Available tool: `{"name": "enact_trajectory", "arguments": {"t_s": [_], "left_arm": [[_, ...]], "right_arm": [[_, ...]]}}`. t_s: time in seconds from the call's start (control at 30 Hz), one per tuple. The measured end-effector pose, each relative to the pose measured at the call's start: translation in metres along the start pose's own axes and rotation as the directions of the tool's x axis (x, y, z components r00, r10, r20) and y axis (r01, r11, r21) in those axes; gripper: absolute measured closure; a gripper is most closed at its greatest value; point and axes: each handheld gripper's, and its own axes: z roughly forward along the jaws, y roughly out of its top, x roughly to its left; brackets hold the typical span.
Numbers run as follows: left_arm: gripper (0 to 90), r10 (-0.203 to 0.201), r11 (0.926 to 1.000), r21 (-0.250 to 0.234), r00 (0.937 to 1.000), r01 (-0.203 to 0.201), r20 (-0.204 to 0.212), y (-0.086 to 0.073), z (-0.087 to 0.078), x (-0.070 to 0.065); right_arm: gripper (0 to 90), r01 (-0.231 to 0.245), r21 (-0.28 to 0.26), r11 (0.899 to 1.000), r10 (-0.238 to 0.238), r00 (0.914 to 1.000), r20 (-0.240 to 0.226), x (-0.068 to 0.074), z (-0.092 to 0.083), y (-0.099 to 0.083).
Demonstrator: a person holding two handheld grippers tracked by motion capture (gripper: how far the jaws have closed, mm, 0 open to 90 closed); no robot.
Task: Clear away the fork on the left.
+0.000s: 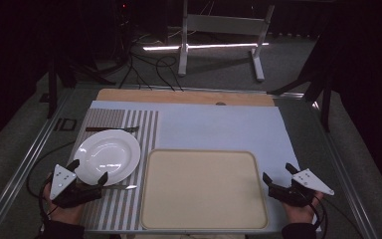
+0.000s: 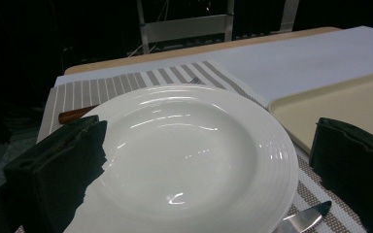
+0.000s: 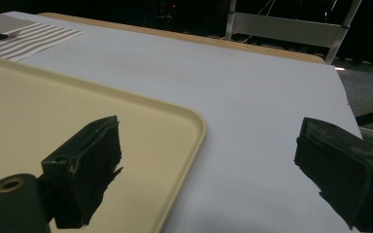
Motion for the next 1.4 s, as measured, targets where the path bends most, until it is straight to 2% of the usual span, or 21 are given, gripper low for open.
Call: {"name": "enact_trajectory", "arguments": {"t_s": [0.13, 0.43, 0.53, 0.77, 1.1, 1.3, 1.4], "left_arm": [[0.0, -0.010, 0.9999, -0.002, 0.9999, 0.010, 0.003, 0.002, 0.000, 0.003], [0.0, -0.002, 1.0000, -0.007, 1.0000, 0.002, 0.006, 0.010, -0.003, 0.010], [0.0, -0.005, 0.9999, -0.015, 0.9999, 0.005, 0.010, 0.011, -0.005, 0.014], [0.0, -0.010, 0.9997, -0.021, 0.9998, 0.010, 0.020, 0.012, -0.006, 0.018], [0.0, 0.032, 0.9995, 0.001, 0.9972, -0.032, 0.067, 0.018, -0.001, 0.023], [0.0, 0.042, 0.9991, 0.000, 0.9969, -0.042, 0.067, 0.021, 0.000, 0.028], [0.0, 0.044, 0.9990, -0.003, 0.9974, -0.044, 0.056, 0.024, 0.002, 0.035]], "right_arm": [[9.2, -0.001, -0.001, 1.000, 0.001, 1.0000, -0.003, 0.000, 0.000, 0.000], [9.2, 0.005, -0.006, 1.000, -0.006, 0.9997, -0.025, -0.001, 0.000, 0.000], [9.2, 0.011, -0.017, 1.000, -0.012, 0.9983, -0.056, -0.001, 0.001, 0.000], [9.1, 0.027, -0.047, 0.999, -0.031, 0.9948, -0.096, -0.001, 0.001, 0.001], [9.1, 0.037, -0.059, 0.998, -0.044, 0.9919, -0.119, 0.003, 0.001, 0.003], [9.2, 0.041, -0.068, 0.997, -0.049, 0.9907, -0.127, 0.005, 0.001, 0.003], [9.2, 0.041, -0.067, 0.997, -0.049, 0.9907, -0.127, 0.005, 0.001, 0.003]]}}
